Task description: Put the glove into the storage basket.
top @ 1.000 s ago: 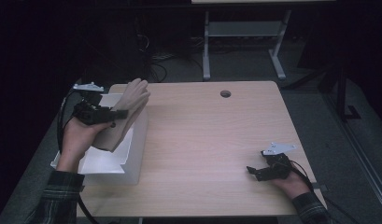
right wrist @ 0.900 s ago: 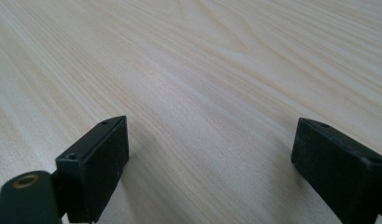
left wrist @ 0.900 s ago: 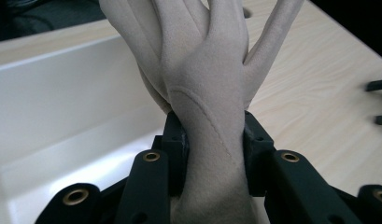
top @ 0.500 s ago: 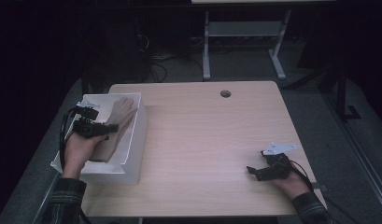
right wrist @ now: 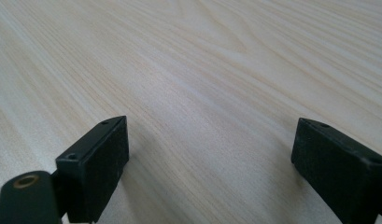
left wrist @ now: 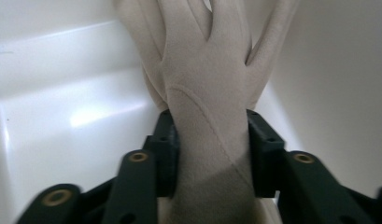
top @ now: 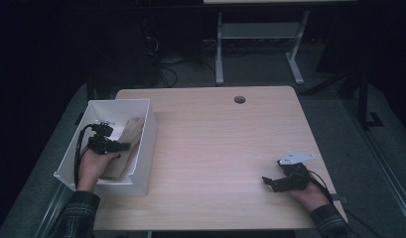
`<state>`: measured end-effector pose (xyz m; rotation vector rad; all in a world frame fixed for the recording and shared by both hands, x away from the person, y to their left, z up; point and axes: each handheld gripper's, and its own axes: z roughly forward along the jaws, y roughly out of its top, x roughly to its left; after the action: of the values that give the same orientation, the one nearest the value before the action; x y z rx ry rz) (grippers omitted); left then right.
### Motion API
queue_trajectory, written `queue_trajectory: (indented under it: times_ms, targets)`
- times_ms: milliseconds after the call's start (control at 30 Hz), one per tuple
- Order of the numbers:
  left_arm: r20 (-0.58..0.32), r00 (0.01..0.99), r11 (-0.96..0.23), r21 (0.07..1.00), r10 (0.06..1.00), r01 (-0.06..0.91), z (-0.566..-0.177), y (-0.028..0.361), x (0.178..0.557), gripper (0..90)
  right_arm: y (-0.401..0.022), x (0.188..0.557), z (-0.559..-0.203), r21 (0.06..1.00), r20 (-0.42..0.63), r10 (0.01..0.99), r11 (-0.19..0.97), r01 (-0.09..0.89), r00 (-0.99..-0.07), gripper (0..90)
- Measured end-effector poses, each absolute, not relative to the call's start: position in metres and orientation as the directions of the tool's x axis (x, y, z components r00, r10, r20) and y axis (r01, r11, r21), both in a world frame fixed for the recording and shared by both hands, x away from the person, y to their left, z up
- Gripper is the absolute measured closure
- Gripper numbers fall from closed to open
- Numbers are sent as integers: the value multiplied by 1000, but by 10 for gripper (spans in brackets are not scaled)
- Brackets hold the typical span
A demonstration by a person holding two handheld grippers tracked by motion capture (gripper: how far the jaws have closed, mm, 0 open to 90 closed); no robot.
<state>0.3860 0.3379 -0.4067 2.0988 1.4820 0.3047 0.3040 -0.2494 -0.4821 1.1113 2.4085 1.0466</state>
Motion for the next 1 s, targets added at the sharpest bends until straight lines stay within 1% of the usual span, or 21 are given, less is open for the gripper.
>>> queue_trajectory:
  times_ms: [67,100,133,167,267,300,367,433,500,533,600,1000]
  targets:
    - [-108,367,-251,552,924,795,-408,339,387,489,-249,304,-482,719,39,750,438,540,-660,105]
    - [-108,367,-251,552,924,795,-408,339,387,461,-249,304,-482,719,38,750,439,540,-661,105]
    - [-122,358,-226,580,926,782,-405,342,387,412,-249,304,-482,718,38,750,439,540,-661,105]
    - [-122,358,-226,580,926,782,-405,342,387,360,-249,304,-482,719,38,750,439,539,-661,105]
    - [-104,350,-218,611,931,761,-393,345,386,273,-249,304,-482,718,39,750,438,540,-660,105]
    - [-104,350,-218,611,931,761,-393,345,386,264,-249,304,-482,719,39,750,438,540,-660,105]
    - [-96,356,-219,633,930,743,-381,344,385,243,-249,304,-482,718,39,751,438,541,-659,105]
    - [-94,359,-219,642,928,735,-375,343,384,239,-249,304,-482,718,40,751,437,542,-659,105]
    - [-96,374,-216,673,922,707,-359,338,383,239,-249,304,-482,718,39,751,438,541,-659,105]
    - [-96,374,-216,673,922,707,-359,338,383,239,-249,304,-482,718,39,751,438,541,-659,105]
    - [-93,399,-229,692,912,685,-346,330,381,239,-250,304,-482,718,39,752,437,542,-658,105]
    - [-98,501,-275,738,860,616,-315,289,378,236,-250,304,-482,718,39,752,437,542,-658,105]
